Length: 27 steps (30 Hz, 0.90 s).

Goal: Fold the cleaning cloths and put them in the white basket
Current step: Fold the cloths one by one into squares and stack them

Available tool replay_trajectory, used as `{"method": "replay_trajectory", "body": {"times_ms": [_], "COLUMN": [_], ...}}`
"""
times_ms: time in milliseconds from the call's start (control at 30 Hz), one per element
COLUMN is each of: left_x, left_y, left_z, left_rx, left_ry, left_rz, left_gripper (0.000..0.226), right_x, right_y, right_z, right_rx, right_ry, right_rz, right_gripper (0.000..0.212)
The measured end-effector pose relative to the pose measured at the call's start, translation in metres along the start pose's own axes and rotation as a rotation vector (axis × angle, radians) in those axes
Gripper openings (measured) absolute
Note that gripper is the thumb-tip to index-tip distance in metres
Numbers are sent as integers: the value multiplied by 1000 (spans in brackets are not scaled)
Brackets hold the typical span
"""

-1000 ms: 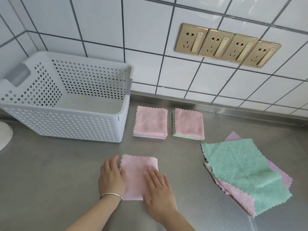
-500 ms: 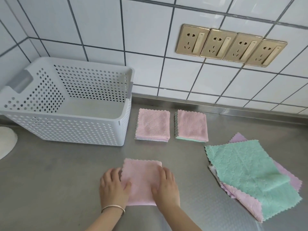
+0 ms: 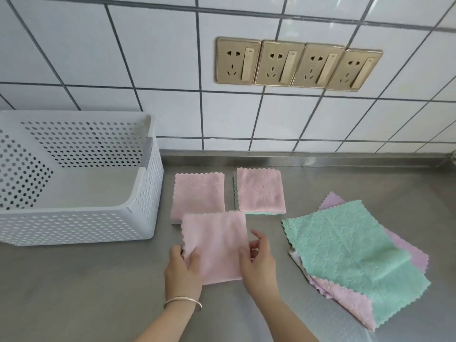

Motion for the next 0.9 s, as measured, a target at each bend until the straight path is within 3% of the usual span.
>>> {"method": "replay_trajectory", "body": {"times_ms": [133,233,567,667,800,900], "left_x": [12,38,99,101,90,68], "left_y": [94,132,117,115,122,131], "left_z": [42,84,171,175,168,152], "left_rx": [-19,43,151,173,127,61], "left_ry": [-72,-135,-147,-120,-119,-75], "left_rz": [205,220,-10,-19,29,138], "left_gripper": [21,22,21,34,34,42], "right_x": [73,123,183,185,172,124], "right_y": [-14,-4,57,66,64,70], "right_z": [-54,-76,-73,-70,-89,-126], "right_rx": [23,14,-78,-152,-257,-325], "right_ry": [166,237,179,161,185,245], "right_rz": [-48,-19,124,124,50,-67], "right_gripper": [41,42,47,49,50,33]}}
Point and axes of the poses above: each hand's wrist, its own x-axis towards the middle knuckle, its own z-axis out of the palm, y = z × x, the point moved 7 cm from there along x, towards the middle knuckle, and after that the axes turned 12 degrees about -z, right-handed, at the moved point
